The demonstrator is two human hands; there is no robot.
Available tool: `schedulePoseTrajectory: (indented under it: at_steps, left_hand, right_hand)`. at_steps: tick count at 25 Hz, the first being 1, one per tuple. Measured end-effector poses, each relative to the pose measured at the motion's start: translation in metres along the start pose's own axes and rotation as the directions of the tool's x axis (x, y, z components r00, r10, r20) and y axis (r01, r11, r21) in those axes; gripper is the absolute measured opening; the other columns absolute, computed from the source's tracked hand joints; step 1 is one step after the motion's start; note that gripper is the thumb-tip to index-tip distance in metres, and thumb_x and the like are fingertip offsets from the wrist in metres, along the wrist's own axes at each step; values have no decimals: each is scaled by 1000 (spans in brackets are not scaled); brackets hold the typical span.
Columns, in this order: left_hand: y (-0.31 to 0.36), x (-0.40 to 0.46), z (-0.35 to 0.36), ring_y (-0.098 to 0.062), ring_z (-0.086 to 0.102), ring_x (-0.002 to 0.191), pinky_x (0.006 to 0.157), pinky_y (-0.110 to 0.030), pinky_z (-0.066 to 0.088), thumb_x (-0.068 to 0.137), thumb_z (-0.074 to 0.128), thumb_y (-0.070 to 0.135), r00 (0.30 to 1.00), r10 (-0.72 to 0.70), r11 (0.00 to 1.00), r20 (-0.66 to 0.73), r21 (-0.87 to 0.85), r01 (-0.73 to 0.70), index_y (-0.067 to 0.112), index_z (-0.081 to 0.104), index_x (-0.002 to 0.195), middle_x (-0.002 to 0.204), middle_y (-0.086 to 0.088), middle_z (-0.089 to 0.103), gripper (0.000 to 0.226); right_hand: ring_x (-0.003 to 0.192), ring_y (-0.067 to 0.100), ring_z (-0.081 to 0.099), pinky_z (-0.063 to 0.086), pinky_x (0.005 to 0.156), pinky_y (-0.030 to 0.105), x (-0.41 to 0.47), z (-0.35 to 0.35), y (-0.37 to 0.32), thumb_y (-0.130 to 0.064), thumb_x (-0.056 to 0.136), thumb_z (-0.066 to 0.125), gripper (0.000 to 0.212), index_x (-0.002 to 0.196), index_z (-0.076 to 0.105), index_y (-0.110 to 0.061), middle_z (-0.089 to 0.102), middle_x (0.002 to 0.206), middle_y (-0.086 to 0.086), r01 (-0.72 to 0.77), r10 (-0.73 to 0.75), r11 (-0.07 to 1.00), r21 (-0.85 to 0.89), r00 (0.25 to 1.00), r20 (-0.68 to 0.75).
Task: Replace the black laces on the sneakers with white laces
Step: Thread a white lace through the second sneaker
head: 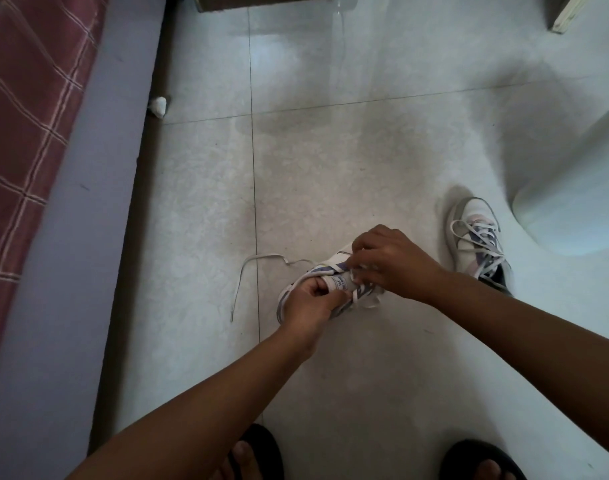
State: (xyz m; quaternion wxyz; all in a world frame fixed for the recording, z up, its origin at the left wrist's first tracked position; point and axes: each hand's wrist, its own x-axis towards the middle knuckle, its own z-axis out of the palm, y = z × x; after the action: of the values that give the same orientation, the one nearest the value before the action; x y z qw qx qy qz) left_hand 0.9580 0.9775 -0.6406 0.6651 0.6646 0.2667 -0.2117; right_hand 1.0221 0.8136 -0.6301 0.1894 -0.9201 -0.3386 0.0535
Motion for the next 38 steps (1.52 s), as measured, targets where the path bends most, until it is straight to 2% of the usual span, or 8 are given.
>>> schedulePoseTrajectory:
  at_steps: [6, 8, 11, 15, 19, 21, 25, 38]
  left_hand:
    - [-3, -3, -8, -10, 67, 75, 64, -18, 55, 79, 70, 4, 996, -36, 995, 79, 92, 29, 20, 67, 83, 81, 4, 72, 17]
    - [-3, -1, -13, -18, 68, 86, 73, -25, 56, 80, 70, 6, 995, -14, 984, 101, 181, -4, 16, 68, 90, 93, -4, 72, 15]
    - [0, 7, -30, -19, 66, 85, 77, -30, 54, 86, 65, 11, 982, 61, 958, 178, 267, -107, 9, 66, 94, 94, -10, 70, 8]
    - [21, 18, -58, 5, 52, 60, 58, -12, 39, 94, 56, 18, 951, 147, 874, 272, 414, -254, 14, 63, 76, 67, 9, 59, 19]
    - [45, 20, -69, 6, 53, 58, 56, -9, 39, 94, 55, 22, 921, 133, 813, 367, 491, -313, 20, 61, 72, 63, 12, 60, 24]
    - [54, 18, -71, -3, 56, 66, 59, -12, 41, 94, 54, 24, 897, 105, 798, 429, 503, -333, 12, 65, 80, 73, 4, 64, 22]
    - [68, 11, -71, -16, 51, 72, 64, -23, 40, 93, 55, 25, 869, 89, 785, 488, 502, -362, -5, 61, 92, 80, -12, 58, 31]
    - [107, -11, -86, -12, 53, 73, 69, -29, 39, 90, 59, 30, 846, 135, 737, 515, 519, -433, 8, 68, 84, 79, -5, 58, 24]
  right_hand:
    - [82, 14, 55, 42, 75, 30, 10, -9, 9, -23, 78, 75, 8, 78, 69, -18, 64, 82, -4, -226, 128, 934, 278, 935, 330]
    - [78, 16, 58, 40, 70, 27, 18, -19, 29, -22, 79, 74, 9, 79, 66, -17, 65, 80, 1, -393, 336, 837, 380, 918, 210]
    - [94, 29, 59, 40, 75, 30, 20, -50, 88, -22, 85, 67, 19, 92, 66, -5, 66, 97, 17, -696, 759, 647, 313, 627, -175]
    - [112, 41, 52, 43, 91, 43, -17, -80, 134, -17, 88, 57, 21, 106, 61, -6, 61, 113, 25, -937, 907, 331, 113, 283, -311]
    - [108, 28, 57, 39, 92, 29, -5, -57, 69, -13, 86, 65, 27, 113, 63, -13, 63, 115, 11, -552, 563, 823, 136, 824, -66]
    - [94, -1, 60, 38, 78, 8, 5, -43, 9, -25, 84, 68, 18, 102, 68, -24, 68, 103, -7, -343, 272, 865, 367, 934, 231]
    - [80, -3, 60, 42, 75, 6, 11, -22, -38, -23, 79, 74, 11, 86, 66, -21, 68, 86, -10, -335, 118, 754, 565, 915, 387]
    - [61, -8, 49, 38, 61, 7, -1, -87, -18, -23, 86, 65, 13, 75, 59, -25, 57, 63, -20, -368, 149, 838, 403, 865, 480]
